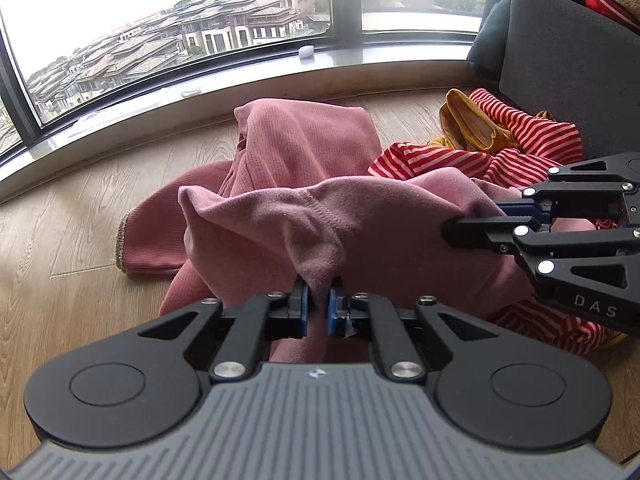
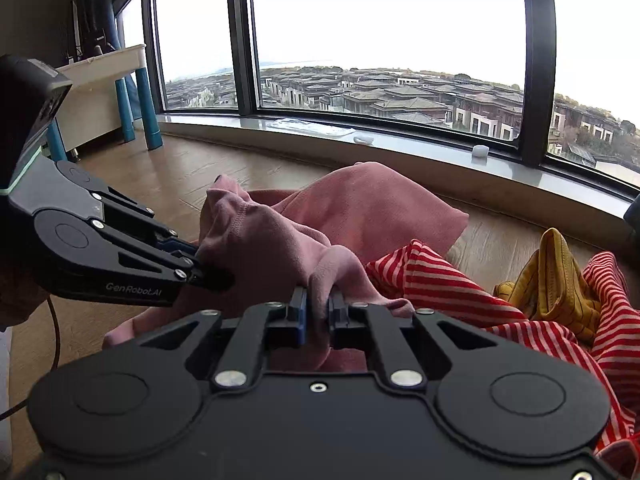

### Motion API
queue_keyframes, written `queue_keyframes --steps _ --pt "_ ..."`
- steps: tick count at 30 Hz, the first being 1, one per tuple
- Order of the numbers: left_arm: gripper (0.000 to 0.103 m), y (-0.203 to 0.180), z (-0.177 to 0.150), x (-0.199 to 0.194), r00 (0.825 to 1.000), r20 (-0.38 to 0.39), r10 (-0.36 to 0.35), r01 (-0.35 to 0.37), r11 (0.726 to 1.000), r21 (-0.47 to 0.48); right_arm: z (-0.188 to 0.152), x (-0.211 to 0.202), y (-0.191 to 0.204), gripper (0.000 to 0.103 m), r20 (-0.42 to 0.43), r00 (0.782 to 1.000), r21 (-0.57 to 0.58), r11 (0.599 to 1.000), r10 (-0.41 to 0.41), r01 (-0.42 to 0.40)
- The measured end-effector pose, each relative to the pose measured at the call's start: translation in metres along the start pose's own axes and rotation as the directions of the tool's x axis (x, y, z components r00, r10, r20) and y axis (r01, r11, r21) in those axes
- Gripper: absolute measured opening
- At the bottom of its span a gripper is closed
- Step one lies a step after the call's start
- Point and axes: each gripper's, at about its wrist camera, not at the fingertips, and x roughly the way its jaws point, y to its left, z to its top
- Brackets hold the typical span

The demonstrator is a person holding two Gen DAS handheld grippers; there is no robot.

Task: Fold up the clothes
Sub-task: 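Lift the pink sweatshirt from the pile with both grippers, then carry the sweatshirt with both grippers onto the grey ottoman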

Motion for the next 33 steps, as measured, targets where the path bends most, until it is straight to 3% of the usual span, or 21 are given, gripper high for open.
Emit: queue_keyframes --steps 7,9,13,18,24,26,29,32,33 --pt "0.009 0.014 -0.013 -0.063 1.000 0.019 0.014 -0.013 0.998 -0.062 0.014 -0.037 0.032 0.010 0.058 0.994 -0.049 0.994 0.097 -0.094" --pt "0.009 0.017 -0.020 -0.082 1.000 0.010 0.029 -0.028 0.997 -0.065 0.019 -0.040 0.044 0.009 0.061 0.984 -0.056 0.985 0.167 -0.164" --pt "0.009 0.028 -0.033 -0.116 0.998 -0.010 0.057 -0.058 0.990 -0.128 0.028 -0.046 0.066 0.009 0.067 0.950 -0.070 0.951 0.305 -0.301" --pt "0.009 0.052 -0.053 -0.158 0.998 -0.057 0.028 -0.040 0.976 -0.213 0.040 -0.053 0.095 0.009 0.070 0.881 -0.088 0.882 0.469 -0.462" --pt "0.009 0.081 -0.070 -0.198 0.989 -0.141 -0.051 0.013 0.966 -0.257 0.058 -0.056 0.130 0.009 0.065 0.761 -0.106 0.763 0.646 -0.638" --pt "0.009 0.094 -0.076 -0.219 0.989 -0.145 -0.037 -0.007 0.958 -0.288 0.068 -0.048 0.144 0.008 0.054 0.712 -0.104 0.713 0.700 -0.693" --pt "0.009 0.114 -0.089 -0.263 0.988 -0.154 0.014 -0.067 0.935 -0.348 0.092 -0.037 0.170 0.008 0.028 0.617 -0.121 0.616 0.786 -0.779" --pt "0.009 0.136 -0.107 -0.319 0.981 -0.174 0.081 -0.149 0.894 -0.423 0.119 -0.031 0.209 0.008 -0.027 0.502 -0.151 0.493 0.864 -0.857" --pt "0.009 0.143 -0.113 -0.338 0.978 -0.183 0.103 -0.176 0.877 -0.447 0.130 -0.031 0.226 0.008 -0.056 0.455 -0.177 0.440 0.889 -0.881"
